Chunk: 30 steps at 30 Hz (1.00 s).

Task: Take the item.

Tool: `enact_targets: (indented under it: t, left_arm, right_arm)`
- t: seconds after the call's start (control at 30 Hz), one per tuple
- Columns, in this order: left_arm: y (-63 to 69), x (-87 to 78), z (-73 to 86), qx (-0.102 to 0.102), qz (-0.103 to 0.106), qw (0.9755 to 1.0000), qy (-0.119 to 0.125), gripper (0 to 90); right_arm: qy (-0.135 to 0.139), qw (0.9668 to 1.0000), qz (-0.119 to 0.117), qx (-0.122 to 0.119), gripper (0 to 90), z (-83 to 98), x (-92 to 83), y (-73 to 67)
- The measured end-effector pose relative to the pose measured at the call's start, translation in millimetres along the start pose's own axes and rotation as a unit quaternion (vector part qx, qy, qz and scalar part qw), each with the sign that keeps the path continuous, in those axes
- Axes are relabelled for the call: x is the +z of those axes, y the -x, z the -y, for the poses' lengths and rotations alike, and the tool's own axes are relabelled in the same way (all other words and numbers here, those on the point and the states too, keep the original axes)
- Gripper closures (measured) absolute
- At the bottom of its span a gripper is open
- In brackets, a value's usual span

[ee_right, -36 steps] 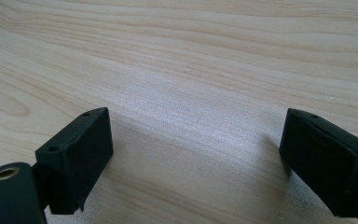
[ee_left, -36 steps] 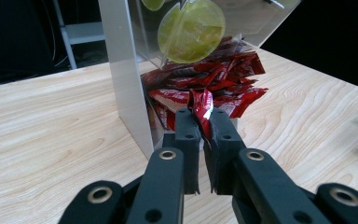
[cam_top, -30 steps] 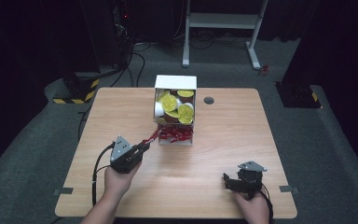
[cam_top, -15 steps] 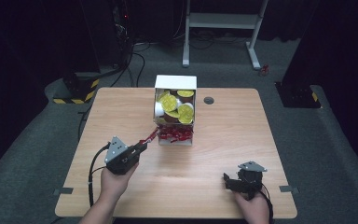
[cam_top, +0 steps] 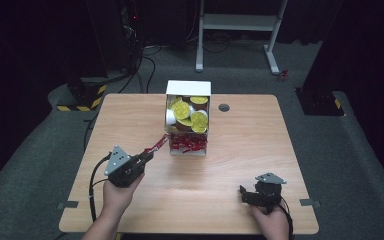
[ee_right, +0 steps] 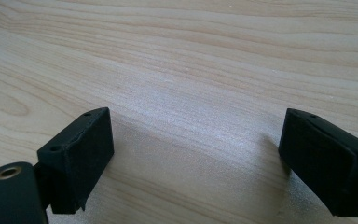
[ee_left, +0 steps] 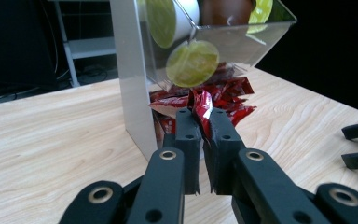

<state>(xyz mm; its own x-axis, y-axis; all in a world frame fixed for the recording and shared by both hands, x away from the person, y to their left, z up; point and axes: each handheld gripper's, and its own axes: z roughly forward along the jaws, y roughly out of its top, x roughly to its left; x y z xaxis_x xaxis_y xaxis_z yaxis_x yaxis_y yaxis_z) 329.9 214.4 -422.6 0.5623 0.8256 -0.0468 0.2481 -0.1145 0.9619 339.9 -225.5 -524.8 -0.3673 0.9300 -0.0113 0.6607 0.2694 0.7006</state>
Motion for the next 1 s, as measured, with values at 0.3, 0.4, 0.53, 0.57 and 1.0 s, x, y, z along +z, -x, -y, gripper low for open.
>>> enact_targets:
  t: [0.3, 0.4, 0.53, 0.57, 1.0]
  left_arm:
    - [-14.2, -11.2, -3.8, -0.010, -0.012, 0.9999, 0.006, 84.6]
    - [-22.0, -16.4, -4.3, -0.013, -0.020, 0.9997, 0.009, 84.6]
    - [-30.4, -23.0, -8.0, -0.018, -0.026, 0.9994, 0.017, 84.7]
    - [-30.4, -23.0, -8.0, -0.018, -0.026, 0.9994, 0.017, 84.7]
    - [-63.5, -34.8, -5.7, -0.041, -0.062, 0.9969, 0.027, 84.7]
  right_arm:
    - [0.000, 1.0000, 0.000, 0.000, 10.1, 0.0, 0.0, 0.0]
    - [0.000, 1.0000, 0.001, 0.000, 10.2, 0.0, 0.0, -0.1]
    - [0.000, 1.0000, 0.001, 0.003, 10.3, 0.1, -0.2, -0.4]
    - [0.000, 1.0000, 0.001, 0.003, 10.3, 0.1, -0.2, -0.4]
    - [0.000, 1.0000, 0.001, 0.002, 10.3, 0.1, 0.0, -0.2]
